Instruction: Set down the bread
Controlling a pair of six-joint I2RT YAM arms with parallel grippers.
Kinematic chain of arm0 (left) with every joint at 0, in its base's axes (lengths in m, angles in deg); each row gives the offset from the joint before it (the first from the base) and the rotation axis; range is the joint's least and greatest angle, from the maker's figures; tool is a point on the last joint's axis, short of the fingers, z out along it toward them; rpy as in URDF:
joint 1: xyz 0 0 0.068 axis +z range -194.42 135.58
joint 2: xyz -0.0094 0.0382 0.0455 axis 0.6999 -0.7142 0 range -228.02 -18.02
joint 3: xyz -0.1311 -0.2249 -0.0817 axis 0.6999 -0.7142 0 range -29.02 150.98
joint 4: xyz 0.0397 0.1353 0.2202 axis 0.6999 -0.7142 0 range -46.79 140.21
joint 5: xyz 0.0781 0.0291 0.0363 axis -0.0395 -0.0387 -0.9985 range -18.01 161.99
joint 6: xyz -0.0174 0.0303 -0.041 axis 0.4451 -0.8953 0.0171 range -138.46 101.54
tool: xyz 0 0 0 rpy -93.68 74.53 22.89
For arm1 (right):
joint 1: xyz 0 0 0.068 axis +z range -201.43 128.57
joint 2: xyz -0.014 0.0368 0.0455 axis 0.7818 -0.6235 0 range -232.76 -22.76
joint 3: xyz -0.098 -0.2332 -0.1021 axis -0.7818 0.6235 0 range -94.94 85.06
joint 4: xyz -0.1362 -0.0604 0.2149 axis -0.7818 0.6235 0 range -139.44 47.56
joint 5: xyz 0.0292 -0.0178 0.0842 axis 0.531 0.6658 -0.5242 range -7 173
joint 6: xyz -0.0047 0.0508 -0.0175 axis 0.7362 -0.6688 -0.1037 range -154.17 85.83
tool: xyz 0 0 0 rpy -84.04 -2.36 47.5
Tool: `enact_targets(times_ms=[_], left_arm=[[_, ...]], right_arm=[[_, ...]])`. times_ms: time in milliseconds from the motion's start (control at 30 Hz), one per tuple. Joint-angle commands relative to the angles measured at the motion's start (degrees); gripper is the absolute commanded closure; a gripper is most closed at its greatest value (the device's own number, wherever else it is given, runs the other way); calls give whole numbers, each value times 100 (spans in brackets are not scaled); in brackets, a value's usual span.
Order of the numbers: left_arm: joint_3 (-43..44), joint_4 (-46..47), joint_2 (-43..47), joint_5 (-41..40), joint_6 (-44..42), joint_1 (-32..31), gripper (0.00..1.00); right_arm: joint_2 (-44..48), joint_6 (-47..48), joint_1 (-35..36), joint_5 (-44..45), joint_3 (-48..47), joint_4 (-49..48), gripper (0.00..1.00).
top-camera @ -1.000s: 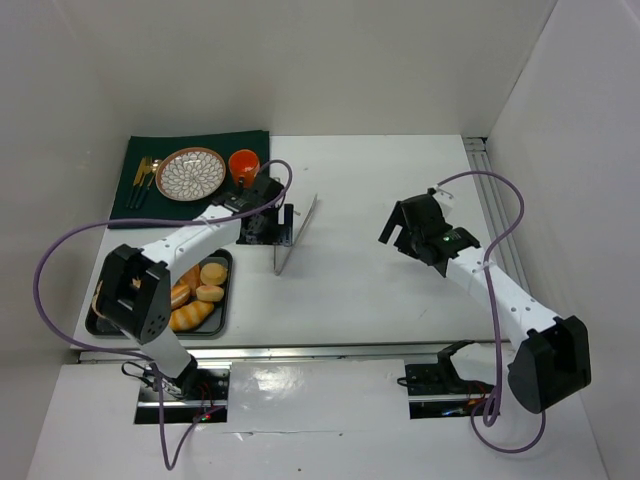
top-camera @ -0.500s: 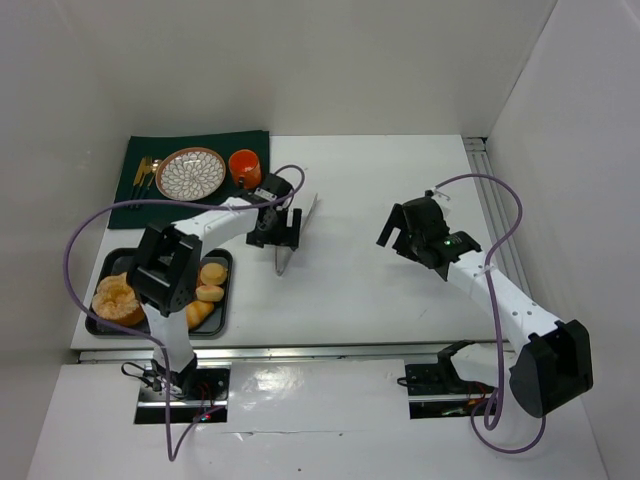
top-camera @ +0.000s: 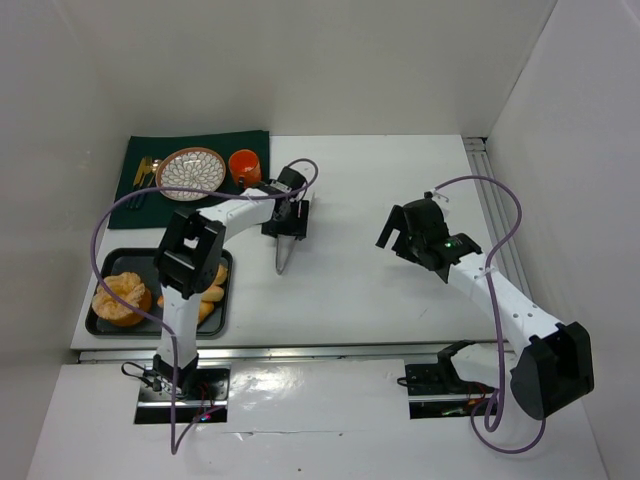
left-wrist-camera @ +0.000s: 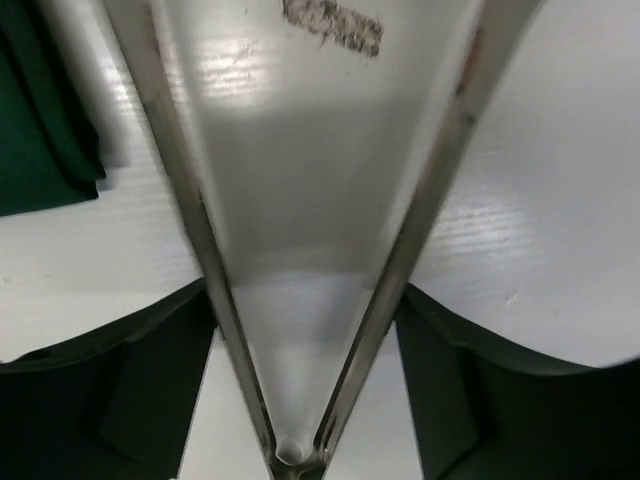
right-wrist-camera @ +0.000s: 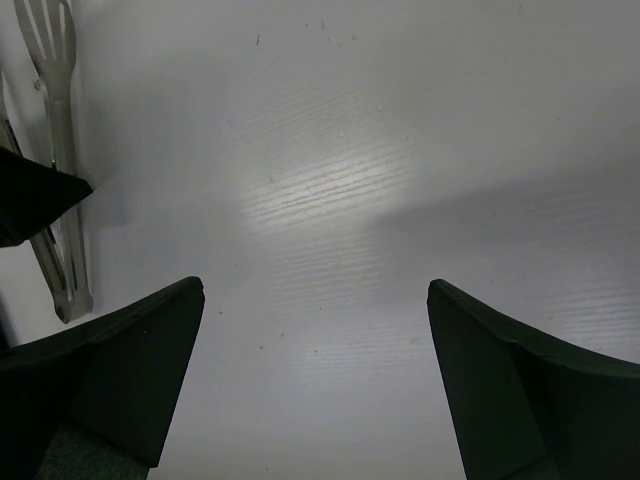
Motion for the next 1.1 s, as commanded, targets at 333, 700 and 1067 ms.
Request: enact_targets(times_ms=[333,700,1067], left_arm=[[1023,-1068,252,-993,-92,-312,100],[-777,-3889,3241,-1741,2900,47,100],[-1930,-4778,5203,-1810,4030,1164,84]], right_arm=[[105,103,-33,-32,-11,-302,0],[-202,314,-33,-286,-73,-610,0],[-370,613,-85,-550,-178,-724,0]])
